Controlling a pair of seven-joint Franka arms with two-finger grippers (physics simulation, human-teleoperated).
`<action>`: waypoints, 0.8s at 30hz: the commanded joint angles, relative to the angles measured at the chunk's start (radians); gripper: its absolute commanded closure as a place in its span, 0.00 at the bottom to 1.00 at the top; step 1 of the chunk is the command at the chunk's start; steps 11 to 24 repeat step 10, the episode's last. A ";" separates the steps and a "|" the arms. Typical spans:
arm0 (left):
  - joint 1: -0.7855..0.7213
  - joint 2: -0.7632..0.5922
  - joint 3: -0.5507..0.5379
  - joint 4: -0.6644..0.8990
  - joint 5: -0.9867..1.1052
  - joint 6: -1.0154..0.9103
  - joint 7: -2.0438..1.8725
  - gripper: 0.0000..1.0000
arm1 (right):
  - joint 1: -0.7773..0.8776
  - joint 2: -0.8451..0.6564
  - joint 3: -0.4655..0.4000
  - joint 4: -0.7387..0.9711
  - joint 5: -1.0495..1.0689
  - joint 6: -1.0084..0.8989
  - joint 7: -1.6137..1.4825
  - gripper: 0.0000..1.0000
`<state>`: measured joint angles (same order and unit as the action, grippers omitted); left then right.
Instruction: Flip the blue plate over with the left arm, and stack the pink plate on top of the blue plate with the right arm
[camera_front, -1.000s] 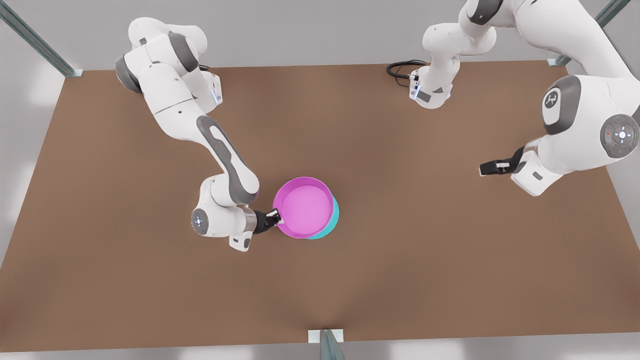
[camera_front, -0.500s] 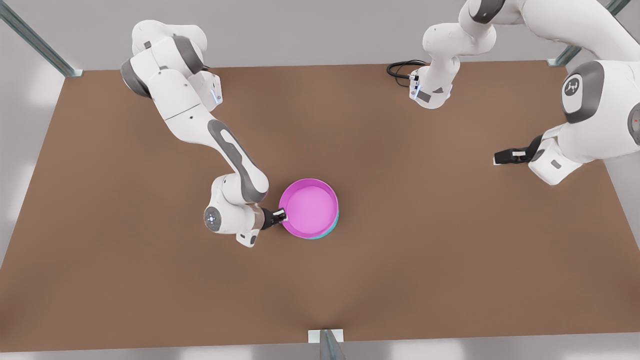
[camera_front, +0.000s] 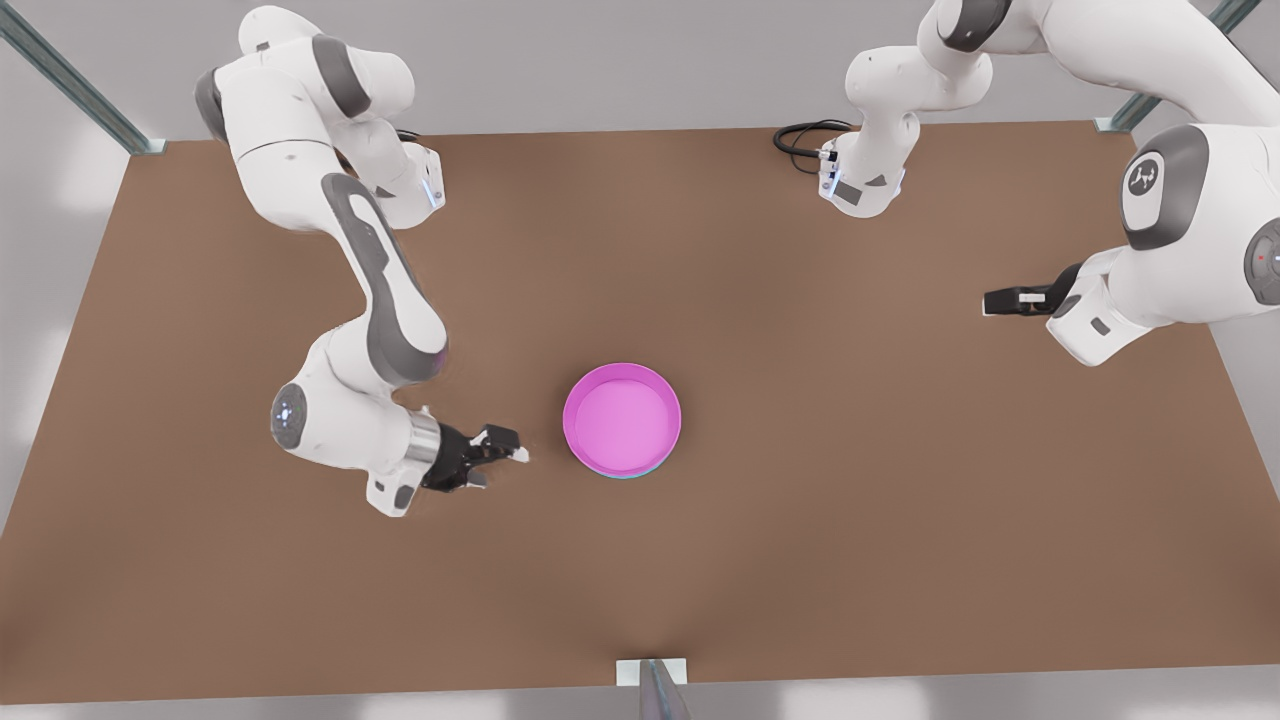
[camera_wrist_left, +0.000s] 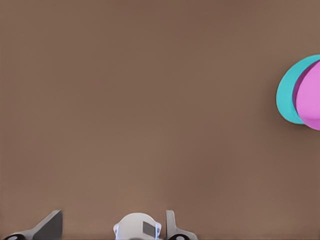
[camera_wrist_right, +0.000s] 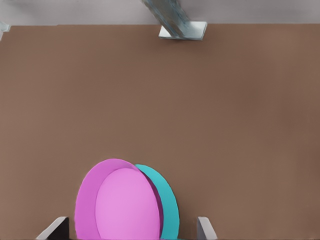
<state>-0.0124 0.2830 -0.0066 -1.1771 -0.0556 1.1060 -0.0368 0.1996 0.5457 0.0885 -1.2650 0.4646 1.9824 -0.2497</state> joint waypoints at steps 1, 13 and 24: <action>0.000 -0.001 0.002 0.001 0.003 -0.012 0.023 0.00 | -0.006 -0.015 -0.053 0.174 -0.315 -0.524 0.127 0.00; -0.011 -0.001 -0.006 0.001 0.059 -0.011 0.020 0.00 | -0.037 -0.325 -0.254 -0.113 -0.468 -0.415 0.242 0.00; -0.011 -0.001 -0.006 0.001 0.059 -0.011 0.020 0.00 | -0.037 -0.325 -0.254 -0.113 -0.468 -0.415 0.242 0.00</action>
